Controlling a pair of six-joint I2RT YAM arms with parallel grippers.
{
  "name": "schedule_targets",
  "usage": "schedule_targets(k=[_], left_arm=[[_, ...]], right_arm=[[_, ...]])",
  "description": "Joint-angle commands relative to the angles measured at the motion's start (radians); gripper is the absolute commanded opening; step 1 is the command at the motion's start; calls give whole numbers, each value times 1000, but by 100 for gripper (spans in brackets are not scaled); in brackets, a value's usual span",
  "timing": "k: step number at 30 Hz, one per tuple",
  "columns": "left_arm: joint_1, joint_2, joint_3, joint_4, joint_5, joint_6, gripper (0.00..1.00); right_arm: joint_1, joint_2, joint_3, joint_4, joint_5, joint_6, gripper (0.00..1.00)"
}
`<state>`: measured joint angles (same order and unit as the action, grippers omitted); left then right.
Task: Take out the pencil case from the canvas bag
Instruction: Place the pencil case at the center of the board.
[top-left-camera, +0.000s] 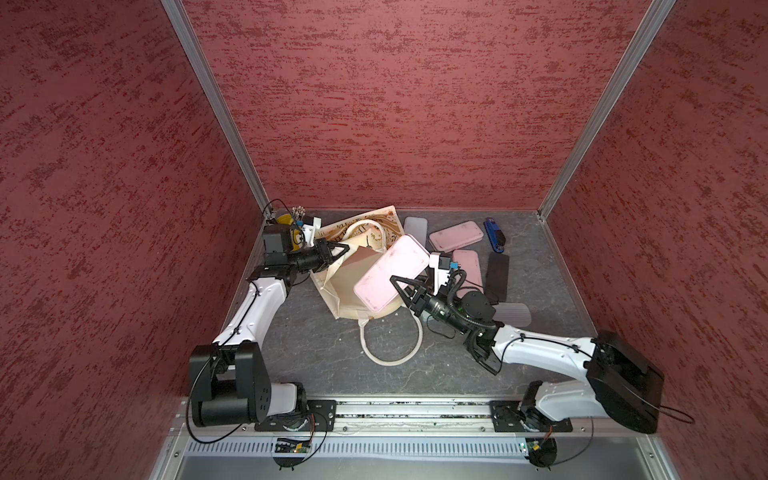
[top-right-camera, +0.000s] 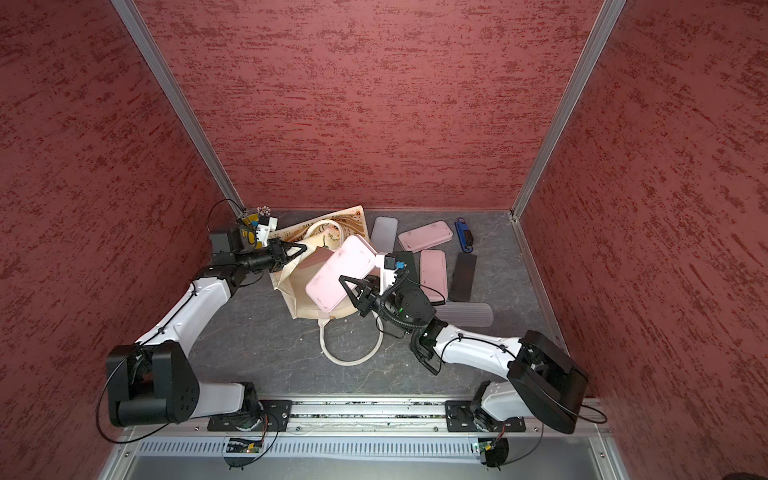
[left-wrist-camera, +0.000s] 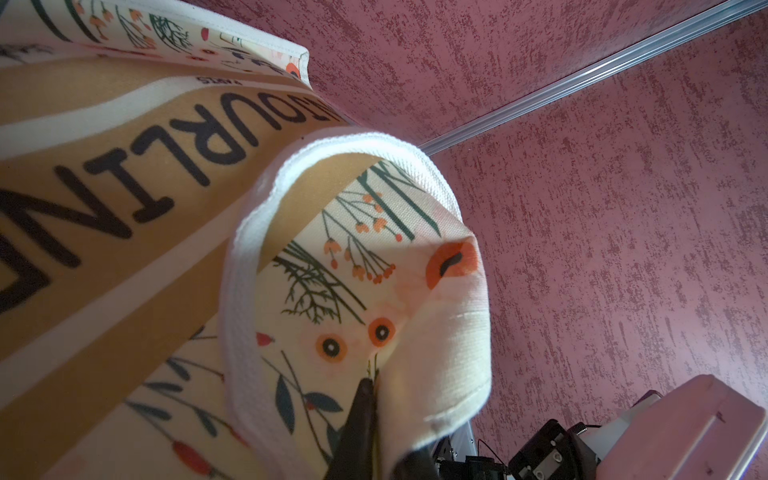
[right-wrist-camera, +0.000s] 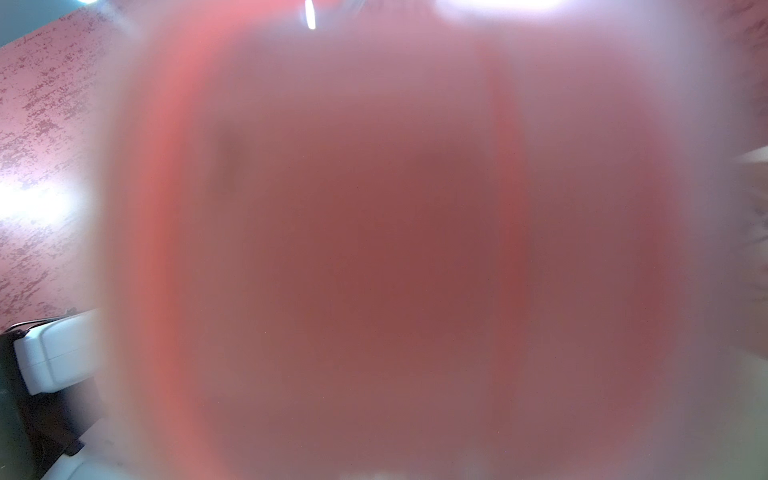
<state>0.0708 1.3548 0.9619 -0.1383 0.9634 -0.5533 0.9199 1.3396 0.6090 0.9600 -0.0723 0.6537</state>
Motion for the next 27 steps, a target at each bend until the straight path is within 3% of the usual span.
schedule_targets(k=[1, 20, 27], left_arm=[[-5, -3, -6, 8, 8, -12, 3], [-27, 9, 3, -27, -11, 16, 3], [-31, 2, 11, -41, -10, 29, 3]], right_arm=[[-9, -48, -28, -20, 95, -50, 0], [-32, -248, -160, -155, 311, 5, 0], [-34, -439, -212, -365, 413, 43, 0]])
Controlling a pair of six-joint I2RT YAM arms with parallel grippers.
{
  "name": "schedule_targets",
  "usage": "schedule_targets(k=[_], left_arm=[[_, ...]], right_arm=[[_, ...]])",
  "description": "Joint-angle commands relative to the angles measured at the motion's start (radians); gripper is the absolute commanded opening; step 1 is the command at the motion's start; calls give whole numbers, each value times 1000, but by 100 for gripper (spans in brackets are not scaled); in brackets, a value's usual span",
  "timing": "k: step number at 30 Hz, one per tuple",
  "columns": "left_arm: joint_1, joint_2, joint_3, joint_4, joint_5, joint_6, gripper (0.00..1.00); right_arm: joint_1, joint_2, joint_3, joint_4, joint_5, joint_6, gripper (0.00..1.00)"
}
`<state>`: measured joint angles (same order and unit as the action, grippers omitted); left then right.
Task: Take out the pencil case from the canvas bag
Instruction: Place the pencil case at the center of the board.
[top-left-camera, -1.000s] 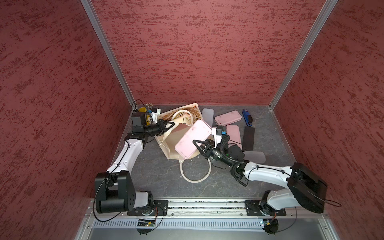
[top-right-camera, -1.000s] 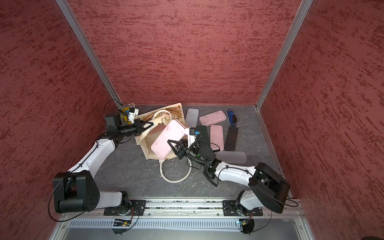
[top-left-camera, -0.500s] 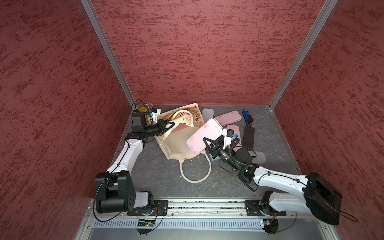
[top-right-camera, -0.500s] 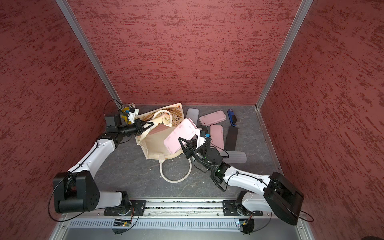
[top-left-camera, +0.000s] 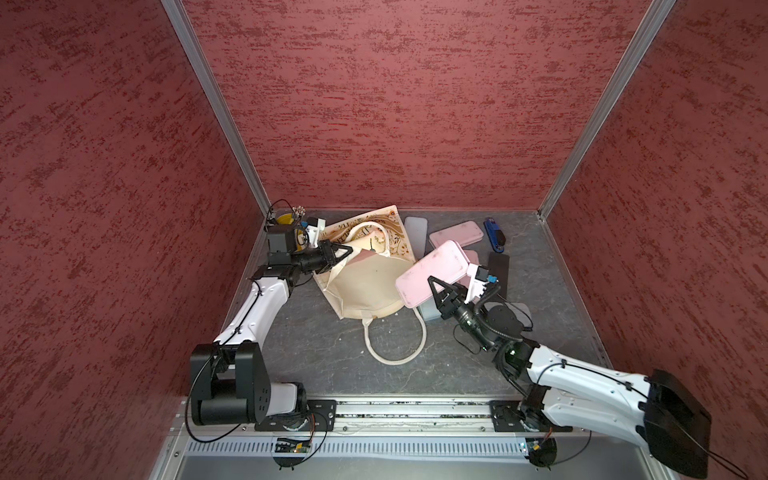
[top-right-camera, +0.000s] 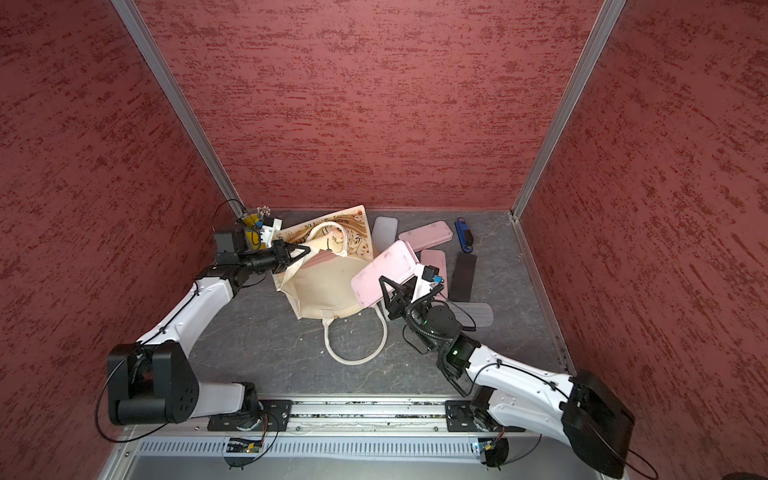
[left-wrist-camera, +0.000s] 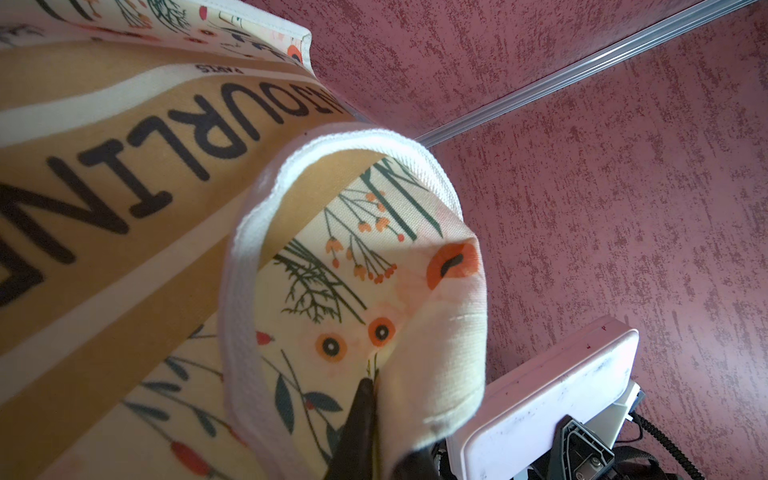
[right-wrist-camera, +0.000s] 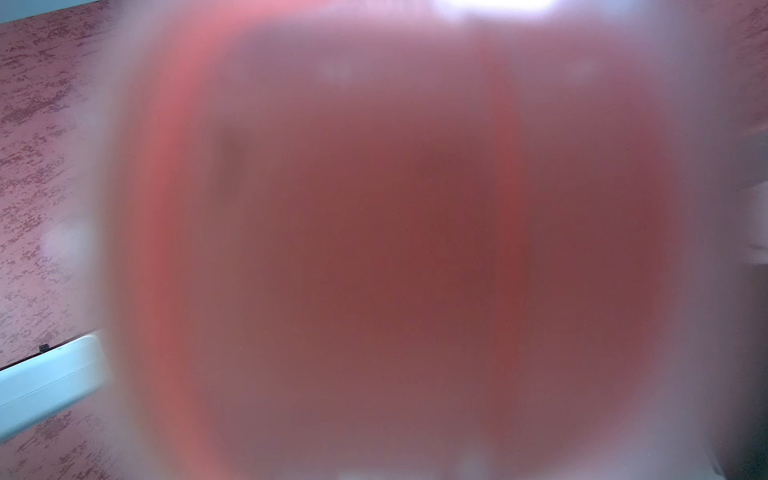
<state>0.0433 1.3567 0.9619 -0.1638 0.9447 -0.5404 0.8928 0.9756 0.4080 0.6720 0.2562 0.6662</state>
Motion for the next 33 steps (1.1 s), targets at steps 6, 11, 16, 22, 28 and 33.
schedule_targets(k=[6, 11, 16, 22, 28, 33], left_arm=[[-11, 3, 12, -15, 6, 17, 3], [-13, 14, 12, -12, 12, 11, 3], [-13, 15, 12, -10, 14, 10, 3], [-14, 16, 12, -16, 11, 15, 3], [-13, 12, 14, -16, 13, 16, 3], [-13, 11, 14, -17, 16, 15, 3]], right_arm=[[-6, -268, -80, -285, 218, 144, 0], [-6, -328, -56, -488, 262, 231, 0], [-6, -344, -33, -638, 240, 327, 0], [-7, -369, -71, -709, 204, 470, 0], [-6, -395, -129, -758, 202, 638, 0], [-6, -382, -152, -838, 215, 781, 0]])
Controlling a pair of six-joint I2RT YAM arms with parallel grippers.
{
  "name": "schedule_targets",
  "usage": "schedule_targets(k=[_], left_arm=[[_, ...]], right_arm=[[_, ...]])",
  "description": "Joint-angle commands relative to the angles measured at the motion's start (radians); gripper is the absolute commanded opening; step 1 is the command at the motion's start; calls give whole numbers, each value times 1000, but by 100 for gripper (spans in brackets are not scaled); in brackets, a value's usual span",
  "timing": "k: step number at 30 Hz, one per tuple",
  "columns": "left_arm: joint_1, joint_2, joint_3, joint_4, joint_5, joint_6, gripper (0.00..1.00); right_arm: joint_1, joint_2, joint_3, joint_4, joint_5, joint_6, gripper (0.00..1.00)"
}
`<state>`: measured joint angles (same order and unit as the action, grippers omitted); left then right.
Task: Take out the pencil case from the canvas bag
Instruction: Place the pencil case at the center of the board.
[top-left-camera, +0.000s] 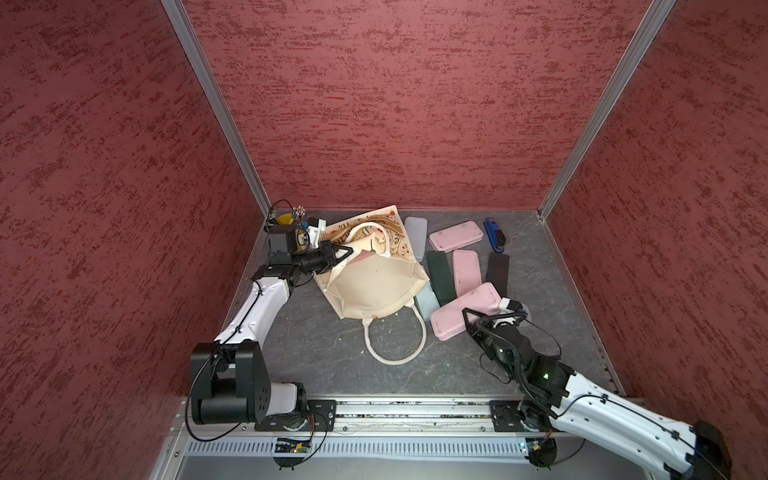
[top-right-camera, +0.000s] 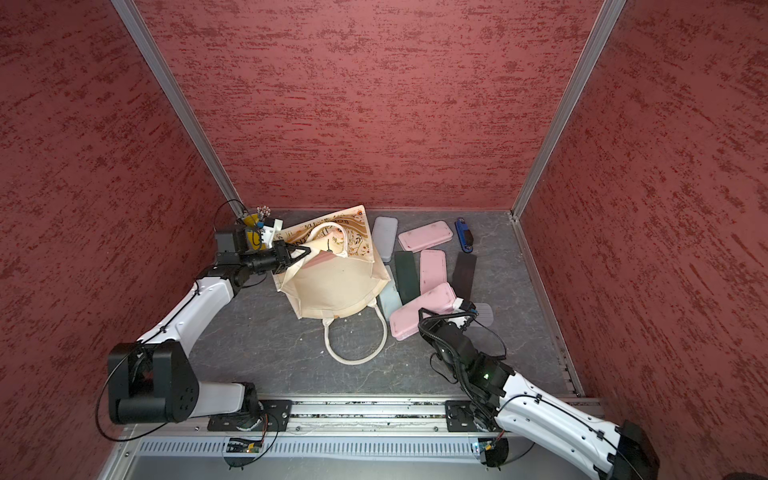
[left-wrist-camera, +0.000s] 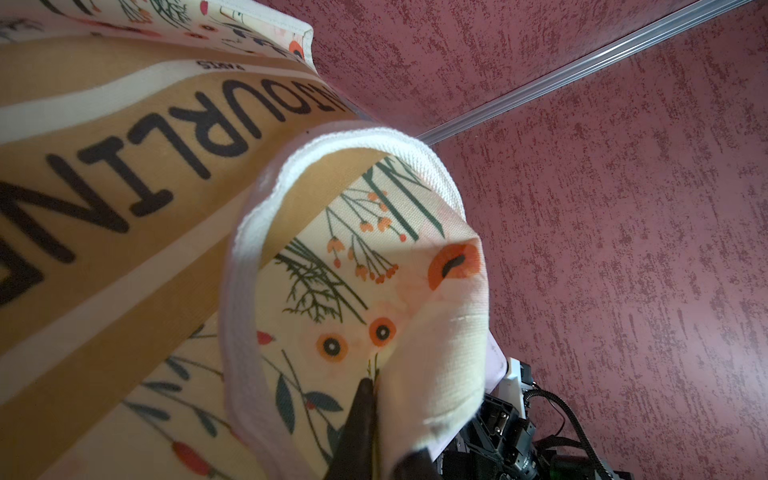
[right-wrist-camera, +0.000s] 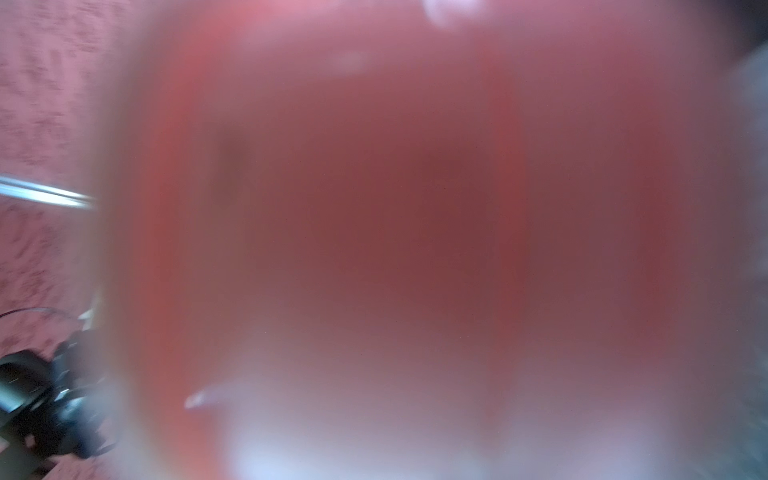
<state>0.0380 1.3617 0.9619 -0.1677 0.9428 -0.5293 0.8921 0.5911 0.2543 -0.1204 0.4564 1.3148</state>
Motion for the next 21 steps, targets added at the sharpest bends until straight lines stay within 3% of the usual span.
schedule_targets(k=[1, 10, 21], left_arm=[[-7, 7, 14, -14, 18, 4, 3], [-7, 10, 12, -18, 14, 4, 3], [-7, 22, 16, -22, 11, 6, 3]], right_arm=[[-5, 12, 5, -57, 17, 148, 0], [-5, 101, 39, -160, 39, 268, 0], [-5, 31, 21, -317, 102, 433, 0]])
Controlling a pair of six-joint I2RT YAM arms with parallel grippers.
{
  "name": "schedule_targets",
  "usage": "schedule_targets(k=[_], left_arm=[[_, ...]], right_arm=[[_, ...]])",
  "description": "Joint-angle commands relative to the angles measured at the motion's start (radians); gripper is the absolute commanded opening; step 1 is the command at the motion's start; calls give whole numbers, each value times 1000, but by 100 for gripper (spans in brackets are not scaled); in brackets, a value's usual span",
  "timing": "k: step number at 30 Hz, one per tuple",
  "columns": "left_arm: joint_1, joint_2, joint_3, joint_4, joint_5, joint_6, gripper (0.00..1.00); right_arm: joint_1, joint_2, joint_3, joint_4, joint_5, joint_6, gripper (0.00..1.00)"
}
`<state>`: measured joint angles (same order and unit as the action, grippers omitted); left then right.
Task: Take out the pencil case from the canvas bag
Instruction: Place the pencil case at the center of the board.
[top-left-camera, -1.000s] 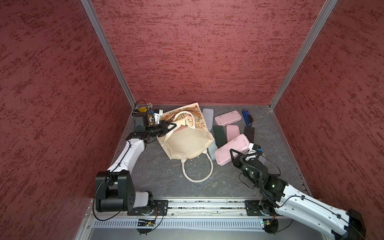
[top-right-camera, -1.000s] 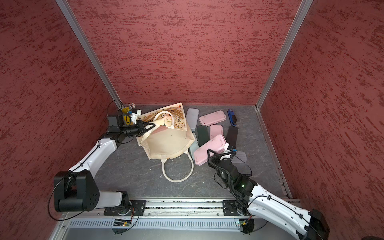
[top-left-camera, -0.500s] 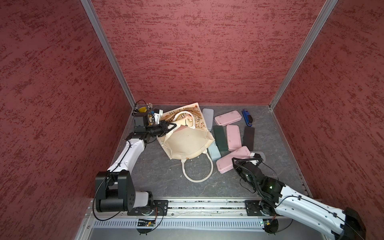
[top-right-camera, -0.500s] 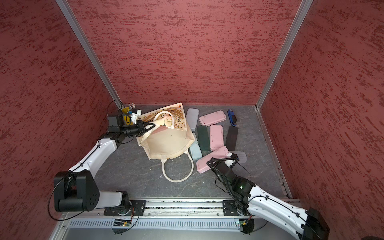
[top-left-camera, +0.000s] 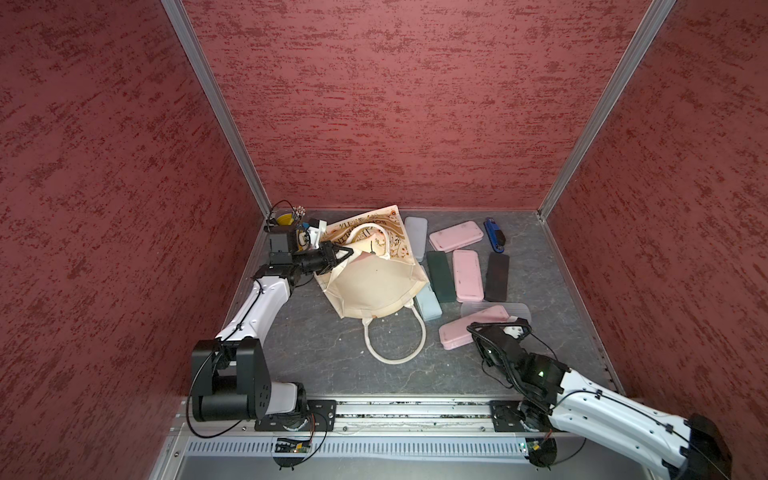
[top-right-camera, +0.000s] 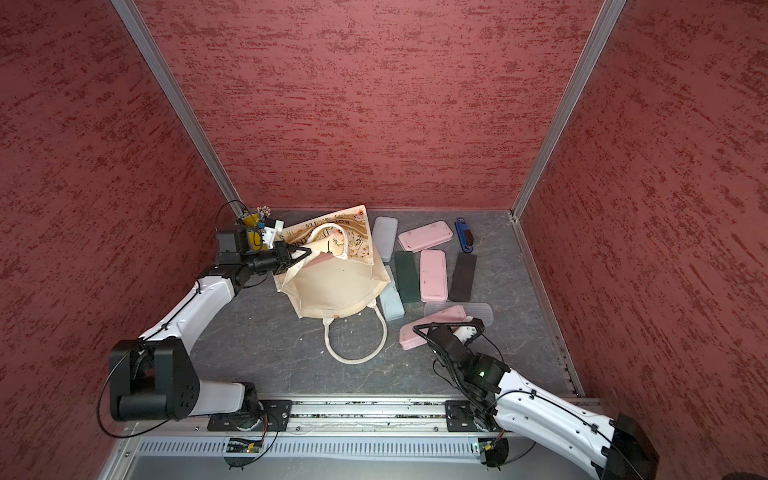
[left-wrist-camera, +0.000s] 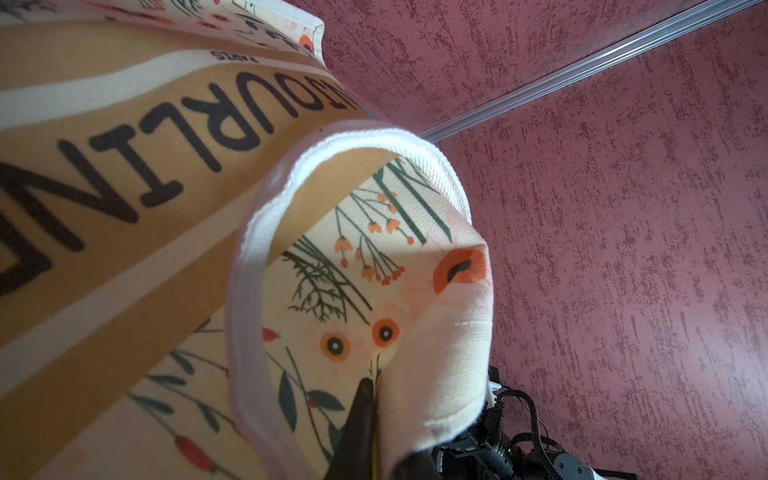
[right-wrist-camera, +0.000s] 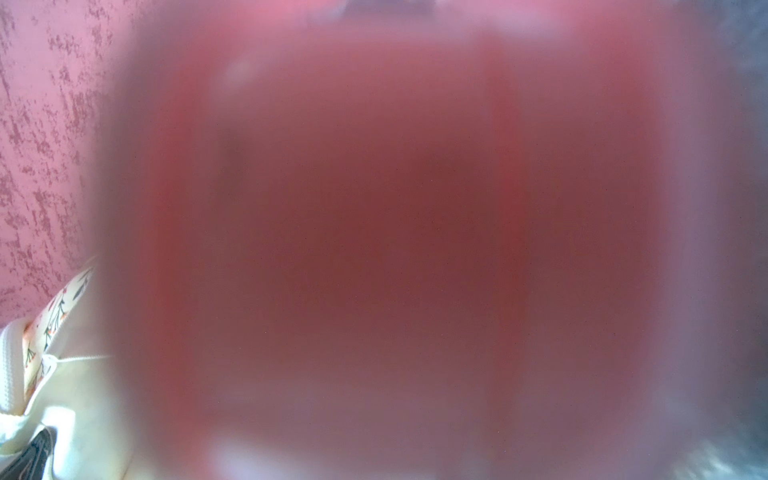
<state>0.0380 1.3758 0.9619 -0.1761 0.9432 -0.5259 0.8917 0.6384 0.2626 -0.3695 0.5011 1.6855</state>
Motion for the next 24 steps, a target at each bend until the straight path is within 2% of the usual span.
schedule_targets(k=[1, 7, 11, 15, 20, 24], left_arm=[[-7, 7, 15, -13, 12, 3, 3], [-7, 9, 14, -13, 11, 3, 3], [-7, 8, 14, -12, 11, 2, 3], [-7, 6, 14, -12, 11, 2, 3], [-7, 4, 14, -13, 12, 3, 3], [-15, 0, 14, -9, 6, 0, 3]], right_arm=[[-5, -20, 14, -81, 57, 72, 0], [-4, -32, -10, -115, 52, 146, 0], [-5, -50, -37, -114, 38, 194, 6], [-5, -77, -42, -129, 58, 212, 20], [-5, -100, -36, -170, 66, 232, 31], [-5, -105, -33, -195, 60, 263, 46]])
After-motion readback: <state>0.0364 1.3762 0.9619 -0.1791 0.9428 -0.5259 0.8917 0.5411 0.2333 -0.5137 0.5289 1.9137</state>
